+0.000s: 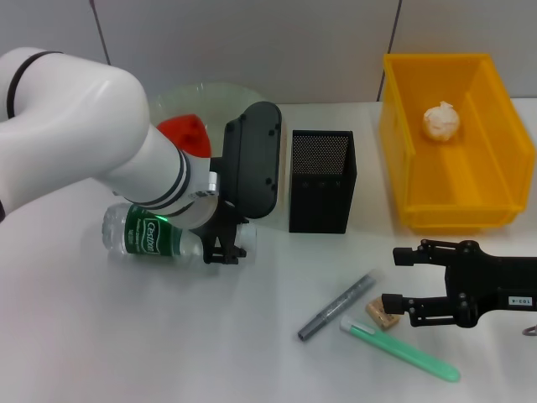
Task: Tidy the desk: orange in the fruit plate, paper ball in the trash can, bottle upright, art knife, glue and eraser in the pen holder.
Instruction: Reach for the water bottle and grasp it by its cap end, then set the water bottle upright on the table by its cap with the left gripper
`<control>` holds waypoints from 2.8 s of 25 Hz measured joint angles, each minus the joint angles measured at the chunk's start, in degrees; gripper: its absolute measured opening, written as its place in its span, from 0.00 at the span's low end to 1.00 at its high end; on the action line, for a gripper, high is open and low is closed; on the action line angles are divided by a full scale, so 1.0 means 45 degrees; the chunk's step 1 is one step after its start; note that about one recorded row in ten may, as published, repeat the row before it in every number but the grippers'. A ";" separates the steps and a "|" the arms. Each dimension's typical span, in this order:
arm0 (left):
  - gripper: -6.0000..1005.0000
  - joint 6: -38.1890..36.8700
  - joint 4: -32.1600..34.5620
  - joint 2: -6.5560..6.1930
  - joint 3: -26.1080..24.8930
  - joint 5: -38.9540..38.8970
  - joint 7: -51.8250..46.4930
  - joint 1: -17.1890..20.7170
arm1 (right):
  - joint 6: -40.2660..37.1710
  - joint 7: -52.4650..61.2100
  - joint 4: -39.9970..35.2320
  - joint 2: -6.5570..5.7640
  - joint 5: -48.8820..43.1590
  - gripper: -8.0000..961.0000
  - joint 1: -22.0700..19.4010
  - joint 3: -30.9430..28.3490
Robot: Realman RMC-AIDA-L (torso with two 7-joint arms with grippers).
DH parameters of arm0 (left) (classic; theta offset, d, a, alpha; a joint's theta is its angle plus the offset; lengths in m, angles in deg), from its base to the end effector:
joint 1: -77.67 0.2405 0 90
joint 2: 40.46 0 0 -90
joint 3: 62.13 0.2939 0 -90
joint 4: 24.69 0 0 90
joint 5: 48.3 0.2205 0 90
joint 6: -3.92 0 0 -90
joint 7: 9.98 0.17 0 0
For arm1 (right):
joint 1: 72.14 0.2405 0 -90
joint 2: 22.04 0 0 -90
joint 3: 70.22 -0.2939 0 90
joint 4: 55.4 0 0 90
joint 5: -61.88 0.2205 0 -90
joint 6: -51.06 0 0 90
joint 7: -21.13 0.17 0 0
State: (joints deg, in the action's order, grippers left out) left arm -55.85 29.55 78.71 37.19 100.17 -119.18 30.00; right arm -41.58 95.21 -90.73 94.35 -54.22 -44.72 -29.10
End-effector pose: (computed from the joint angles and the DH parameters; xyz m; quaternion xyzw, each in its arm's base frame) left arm -0.1849 0.4413 -0.1304 -0.9433 0.1437 0.2605 0.1472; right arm 0.3132 0.3379 -0.0344 -0.9508 0.1956 0.2160 0.1050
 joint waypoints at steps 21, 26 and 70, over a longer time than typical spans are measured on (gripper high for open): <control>0.45 -0.2930 0.3870 -0.0101 -0.3054 -0.1634 -0.0964 0.1739 | -0.0012 -0.0077 0.0000 -0.0047 0.0000 0.85 0.0088 -0.0038; 0.44 -0.4240 0.4149 -0.0147 -0.5562 -0.3057 -0.0848 0.1917 | -0.0026 -0.0077 0.0000 -0.0036 0.0000 0.85 0.0116 -0.0039; 0.44 -0.6542 0.0208 -0.0838 -1.3526 -0.7822 0.3826 0.4135 | -0.0057 -0.0150 0.0058 0.0038 0.0000 0.85 0.0203 0.0013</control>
State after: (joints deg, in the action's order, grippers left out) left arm -85.28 30.48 74.94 -23.68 64.97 -101.96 48.61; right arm -41.84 94.54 -90.47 94.52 -54.22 -43.81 -29.04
